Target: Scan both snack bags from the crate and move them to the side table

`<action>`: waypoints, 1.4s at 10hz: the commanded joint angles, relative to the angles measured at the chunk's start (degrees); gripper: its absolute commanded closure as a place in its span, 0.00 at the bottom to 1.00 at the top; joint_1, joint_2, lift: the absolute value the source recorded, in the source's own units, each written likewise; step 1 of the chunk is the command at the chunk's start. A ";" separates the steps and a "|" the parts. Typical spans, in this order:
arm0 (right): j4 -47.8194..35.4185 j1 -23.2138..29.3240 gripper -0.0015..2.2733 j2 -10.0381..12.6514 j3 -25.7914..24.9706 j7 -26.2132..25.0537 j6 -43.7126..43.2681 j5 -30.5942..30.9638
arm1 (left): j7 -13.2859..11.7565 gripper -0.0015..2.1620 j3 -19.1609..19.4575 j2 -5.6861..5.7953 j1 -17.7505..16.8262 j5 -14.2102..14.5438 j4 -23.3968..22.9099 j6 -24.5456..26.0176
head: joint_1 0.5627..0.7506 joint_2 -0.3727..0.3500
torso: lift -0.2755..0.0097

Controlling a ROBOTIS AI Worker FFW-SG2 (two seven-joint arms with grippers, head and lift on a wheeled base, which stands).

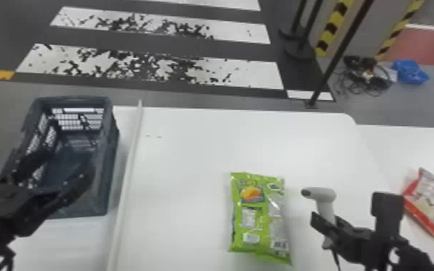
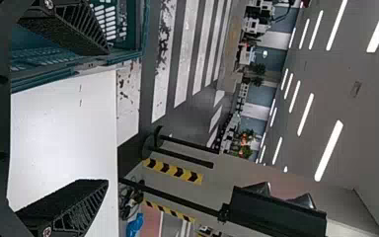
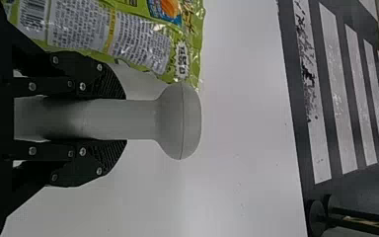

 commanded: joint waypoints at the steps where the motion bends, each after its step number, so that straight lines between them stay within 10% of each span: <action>1: 5.81 -3.99 0.99 -1.64 -0.27 0.07 -1.58 1.01 | 0.01 0.03 0.04 0.00 0.03 -0.08 -0.48 0.59 | 0.70 0.31 | 0.86; 12: 37.10 -15.07 0.99 -8.58 -3.96 12.19 -25.49 3.38 | 0.01 0.03 -1.28 0.09 -0.94 -0.44 -0.48 2.52 | 0.70 0.09 | 0.86; 14: 37.54 -14.98 0.75 -8.49 -3.87 12.11 -25.67 3.21 | -0.07 0.03 -1.37 0.00 -0.94 -0.52 -0.30 2.52 | 0.70 0.09 | 0.86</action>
